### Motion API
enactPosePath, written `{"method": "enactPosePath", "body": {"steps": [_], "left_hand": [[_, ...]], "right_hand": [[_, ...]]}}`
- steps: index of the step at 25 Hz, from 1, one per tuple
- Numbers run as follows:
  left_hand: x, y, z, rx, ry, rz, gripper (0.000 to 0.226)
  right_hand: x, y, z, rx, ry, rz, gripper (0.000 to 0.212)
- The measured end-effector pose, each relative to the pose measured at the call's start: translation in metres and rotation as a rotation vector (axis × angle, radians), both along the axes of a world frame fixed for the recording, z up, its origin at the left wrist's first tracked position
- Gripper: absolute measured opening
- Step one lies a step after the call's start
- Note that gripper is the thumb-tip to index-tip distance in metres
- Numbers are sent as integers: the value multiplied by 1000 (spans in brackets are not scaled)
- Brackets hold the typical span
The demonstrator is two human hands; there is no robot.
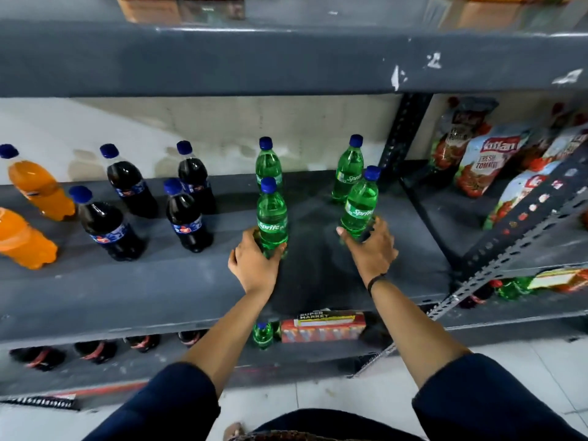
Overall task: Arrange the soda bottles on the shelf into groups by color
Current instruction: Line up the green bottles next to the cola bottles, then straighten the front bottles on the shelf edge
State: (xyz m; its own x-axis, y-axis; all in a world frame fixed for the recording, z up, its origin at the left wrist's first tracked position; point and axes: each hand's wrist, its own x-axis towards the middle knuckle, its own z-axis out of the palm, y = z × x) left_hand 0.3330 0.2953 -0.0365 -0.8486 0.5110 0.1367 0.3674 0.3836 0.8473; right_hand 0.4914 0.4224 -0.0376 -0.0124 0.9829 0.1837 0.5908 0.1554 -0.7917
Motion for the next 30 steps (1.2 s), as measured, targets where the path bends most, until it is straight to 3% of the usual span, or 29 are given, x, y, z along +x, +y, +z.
{"method": "enactPosePath", "body": {"steps": [12, 16, 18, 21, 25, 30], "left_hand": [[-5, 9, 1, 2, 74, 33, 54], [-7, 9, 1, -11, 72, 4, 58], [-11, 3, 1, 26, 48, -40, 59], [-23, -25, -1, 146, -29, -157, 45], [-62, -98, -3, 190, -48, -183, 28], [-172, -207, -2, 227, 19, 38, 18]], "right_hand": [[2, -4, -6, 95, -14, 8, 57], [5, -7, -6, 70, -10, 34, 74], [5, -21, -4, 94, 56, -26, 81], [-9, -64, 0, 168, 205, -92, 67], [-72, -143, 3, 111, 320, 77, 51], [-202, -246, -11, -11, 351, 481, 46]]}}
